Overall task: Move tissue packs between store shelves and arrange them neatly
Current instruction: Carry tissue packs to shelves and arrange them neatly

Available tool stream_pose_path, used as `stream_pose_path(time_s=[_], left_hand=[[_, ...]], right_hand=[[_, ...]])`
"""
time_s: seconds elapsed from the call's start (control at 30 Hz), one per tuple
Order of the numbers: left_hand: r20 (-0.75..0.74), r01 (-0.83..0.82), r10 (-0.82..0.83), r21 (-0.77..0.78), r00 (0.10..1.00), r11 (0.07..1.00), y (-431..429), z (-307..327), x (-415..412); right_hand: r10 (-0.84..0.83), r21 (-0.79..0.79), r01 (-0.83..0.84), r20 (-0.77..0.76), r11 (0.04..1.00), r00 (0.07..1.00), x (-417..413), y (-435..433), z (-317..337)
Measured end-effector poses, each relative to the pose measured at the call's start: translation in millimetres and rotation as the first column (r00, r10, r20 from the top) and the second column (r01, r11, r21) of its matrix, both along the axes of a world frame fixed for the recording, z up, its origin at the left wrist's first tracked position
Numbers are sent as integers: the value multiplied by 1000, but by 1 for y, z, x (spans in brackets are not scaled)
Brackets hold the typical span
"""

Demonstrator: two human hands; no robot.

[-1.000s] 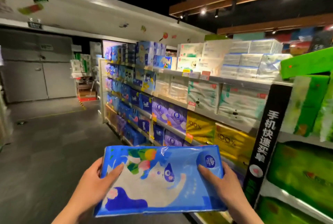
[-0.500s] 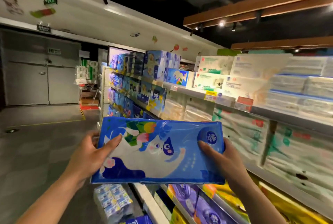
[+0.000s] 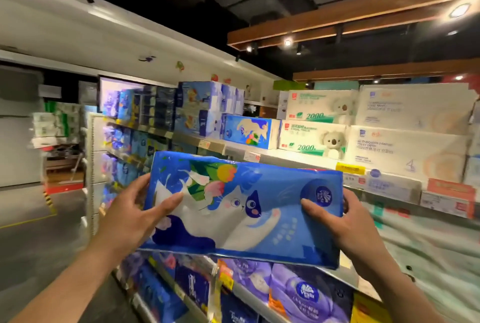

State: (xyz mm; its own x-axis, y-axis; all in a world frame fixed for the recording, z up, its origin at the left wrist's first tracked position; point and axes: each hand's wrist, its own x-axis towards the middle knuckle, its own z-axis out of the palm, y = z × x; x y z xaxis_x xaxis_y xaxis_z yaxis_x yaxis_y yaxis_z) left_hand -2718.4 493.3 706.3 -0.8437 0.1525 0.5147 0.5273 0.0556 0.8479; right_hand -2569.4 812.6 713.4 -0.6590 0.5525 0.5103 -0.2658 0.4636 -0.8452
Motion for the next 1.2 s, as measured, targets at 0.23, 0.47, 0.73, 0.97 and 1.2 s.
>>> stream_pose_path(time_s=[0.23, 0.47, 0.73, 0.97, 1.2], left_hand=[[-147, 74, -77, -25, 986, 997, 72, 22, -143], [-212, 99, -96, -1, 972, 995, 126, 59, -264], [-239, 216, -219, -39, 946, 976, 188, 122, -392], [-310, 305, -303, -42, 901, 951, 253, 198, -519], [-287, 392, -399, -83, 871, 916, 318, 239, -624]], right_hand=[[-105, 35, 108, -70, 994, 992, -111, 47, 26], [-195, 132, 211, -124, 969, 973, -219, 98, 72], [-291, 187, 350, -281, 918, 915, -313, 129, 137], [-449, 213, 569, -425, 794, 786, -400, 148, 193], [-563, 167, 705, -488, 690, 667, -498, 183, 216]])
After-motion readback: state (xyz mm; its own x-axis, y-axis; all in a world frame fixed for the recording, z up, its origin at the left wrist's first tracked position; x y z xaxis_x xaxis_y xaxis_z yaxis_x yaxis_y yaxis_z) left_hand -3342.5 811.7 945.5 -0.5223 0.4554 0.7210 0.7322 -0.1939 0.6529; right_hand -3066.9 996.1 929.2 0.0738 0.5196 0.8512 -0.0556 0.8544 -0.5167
